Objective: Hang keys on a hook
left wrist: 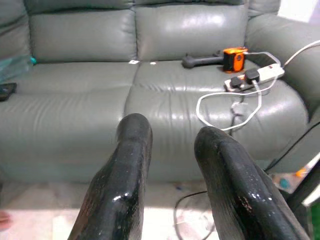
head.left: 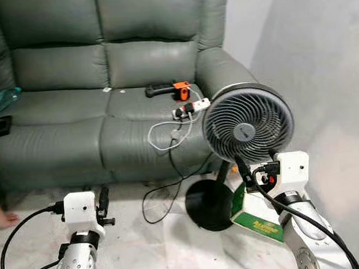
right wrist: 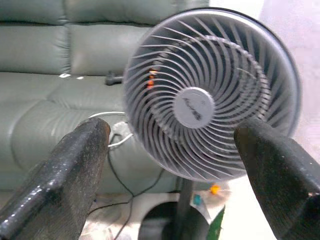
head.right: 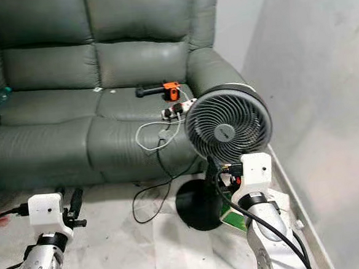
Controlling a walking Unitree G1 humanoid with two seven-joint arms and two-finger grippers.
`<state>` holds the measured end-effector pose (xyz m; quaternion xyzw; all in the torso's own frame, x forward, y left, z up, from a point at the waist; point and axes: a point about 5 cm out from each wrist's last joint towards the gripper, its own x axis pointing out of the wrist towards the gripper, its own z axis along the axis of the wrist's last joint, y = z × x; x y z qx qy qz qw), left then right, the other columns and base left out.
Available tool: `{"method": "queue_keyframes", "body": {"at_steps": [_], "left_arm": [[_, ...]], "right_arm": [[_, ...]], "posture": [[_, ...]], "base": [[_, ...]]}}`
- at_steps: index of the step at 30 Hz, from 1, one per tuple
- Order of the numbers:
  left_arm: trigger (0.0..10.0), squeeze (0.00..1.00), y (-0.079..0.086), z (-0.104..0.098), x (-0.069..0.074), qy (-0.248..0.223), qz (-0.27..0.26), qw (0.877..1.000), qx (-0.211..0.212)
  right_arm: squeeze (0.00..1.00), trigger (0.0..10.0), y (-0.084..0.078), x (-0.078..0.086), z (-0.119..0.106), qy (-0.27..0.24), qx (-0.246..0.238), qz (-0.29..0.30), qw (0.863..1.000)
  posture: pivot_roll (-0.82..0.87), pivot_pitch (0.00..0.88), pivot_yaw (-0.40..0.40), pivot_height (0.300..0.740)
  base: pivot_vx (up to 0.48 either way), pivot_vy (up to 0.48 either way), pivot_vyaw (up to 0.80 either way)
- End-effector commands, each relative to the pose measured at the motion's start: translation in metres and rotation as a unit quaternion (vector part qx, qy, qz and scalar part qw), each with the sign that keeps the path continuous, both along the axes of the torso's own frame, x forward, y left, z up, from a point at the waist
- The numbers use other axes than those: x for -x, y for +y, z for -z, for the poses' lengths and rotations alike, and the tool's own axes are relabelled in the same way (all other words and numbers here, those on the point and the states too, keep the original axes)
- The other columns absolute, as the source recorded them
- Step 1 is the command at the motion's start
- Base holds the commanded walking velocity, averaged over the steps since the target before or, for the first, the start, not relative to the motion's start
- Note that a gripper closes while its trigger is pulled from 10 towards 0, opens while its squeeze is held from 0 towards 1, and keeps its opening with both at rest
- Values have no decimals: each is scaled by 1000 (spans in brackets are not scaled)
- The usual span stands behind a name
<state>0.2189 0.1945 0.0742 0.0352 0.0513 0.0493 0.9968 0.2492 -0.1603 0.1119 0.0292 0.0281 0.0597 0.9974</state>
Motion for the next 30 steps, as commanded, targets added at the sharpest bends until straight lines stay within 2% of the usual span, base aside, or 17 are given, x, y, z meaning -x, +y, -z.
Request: {"method": "queue_keyframes", "body": {"at_steps": [1,6,11,20,30], "left_arm": [[10000,0,0,0,0,3,0,1000,13],[10000,0,-6,5,-4,18,20,1000,0],[10000,0,-6,6,-4,24,28,999,17],[10000,0,-9,5,-9,23,38,999,-6],[10000,0,-12,8,-9,32,41,999,9]], "right_arm": [[0,10000,-5,1,3,9,-1,5,1000],[0,10000,-5,0,4,13,-2,2,1000],[0,10000,-4,0,3,12,-2,1,1000],[0,10000,-2,-3,2,13,-2,-18,1000],[0,10000,-3,-3,3,15,-8,-22,1000]], "posture": [[-24,80,-75,740],[-32,80,-72,740],[-34,90,-70,740],[-31,117,-75,740],[-39,106,-67,740]], "base": [[0,0,-800],[0,0,-800],[0,0,-800],[0,0,-800],[0,0,-800]]}}
